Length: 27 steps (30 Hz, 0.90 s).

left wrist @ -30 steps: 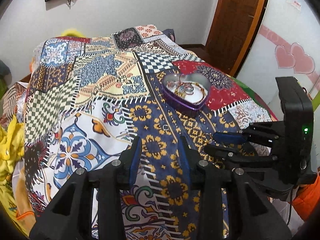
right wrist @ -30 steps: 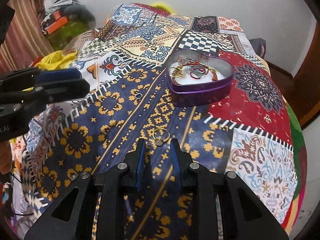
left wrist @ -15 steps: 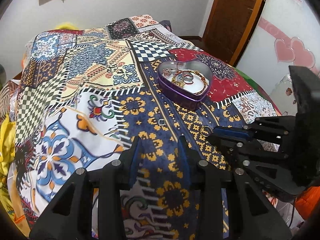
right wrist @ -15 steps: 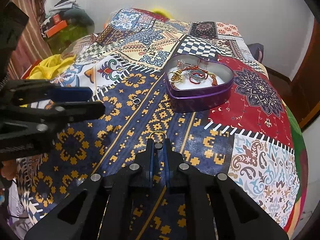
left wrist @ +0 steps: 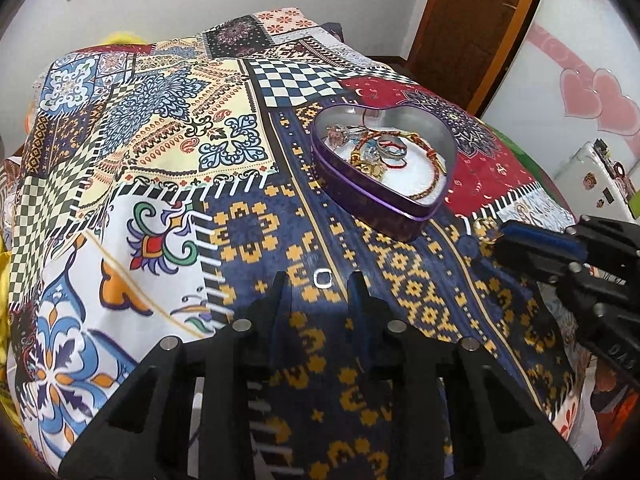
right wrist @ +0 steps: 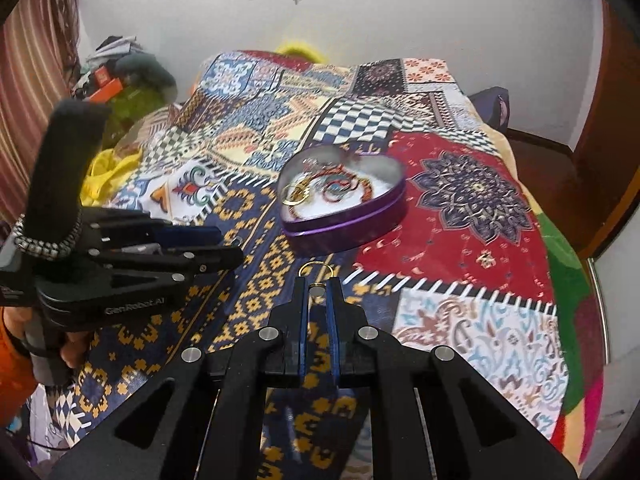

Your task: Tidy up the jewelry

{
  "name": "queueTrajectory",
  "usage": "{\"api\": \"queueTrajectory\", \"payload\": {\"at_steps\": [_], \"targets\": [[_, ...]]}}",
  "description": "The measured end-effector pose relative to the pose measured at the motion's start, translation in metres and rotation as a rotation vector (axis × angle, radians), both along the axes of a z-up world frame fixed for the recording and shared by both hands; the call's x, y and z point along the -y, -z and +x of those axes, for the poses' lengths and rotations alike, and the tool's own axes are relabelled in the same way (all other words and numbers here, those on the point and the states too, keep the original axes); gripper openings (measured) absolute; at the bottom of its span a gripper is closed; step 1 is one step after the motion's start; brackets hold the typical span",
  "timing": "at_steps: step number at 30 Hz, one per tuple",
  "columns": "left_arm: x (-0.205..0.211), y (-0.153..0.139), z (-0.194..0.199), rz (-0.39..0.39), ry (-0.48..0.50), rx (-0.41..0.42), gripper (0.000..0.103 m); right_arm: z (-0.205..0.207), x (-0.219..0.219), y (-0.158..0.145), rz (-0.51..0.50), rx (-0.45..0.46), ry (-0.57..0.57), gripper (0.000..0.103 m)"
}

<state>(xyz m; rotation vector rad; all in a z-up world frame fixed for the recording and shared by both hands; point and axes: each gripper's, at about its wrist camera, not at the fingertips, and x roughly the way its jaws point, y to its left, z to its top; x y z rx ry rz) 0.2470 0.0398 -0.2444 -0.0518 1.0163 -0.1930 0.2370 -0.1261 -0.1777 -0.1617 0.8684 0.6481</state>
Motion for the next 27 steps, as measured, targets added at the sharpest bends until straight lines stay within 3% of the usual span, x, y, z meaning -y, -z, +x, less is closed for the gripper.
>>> {"api": "queueTrajectory", "payload": {"at_steps": [4,6,16,27], "targets": [[-0.004,0.003,0.006,-0.016,-0.012,-0.004,0.018,0.004,0.001,-0.001,0.015,0.003,0.004,0.008],[-0.005,0.003,0.006,-0.017,-0.018,-0.002,0.007,0.005,0.001,-0.001,0.022,0.001,0.004,0.008],[-0.002,-0.008,-0.003,-0.007,-0.022,0.027,0.007,0.005,0.003,-0.009,0.025,0.029,0.008,0.008],[0.008,-0.068,-0.013,-0.017,-0.005,0.175,0.007,0.008,0.006,-0.036,0.061,0.09,0.024,0.008]]}}
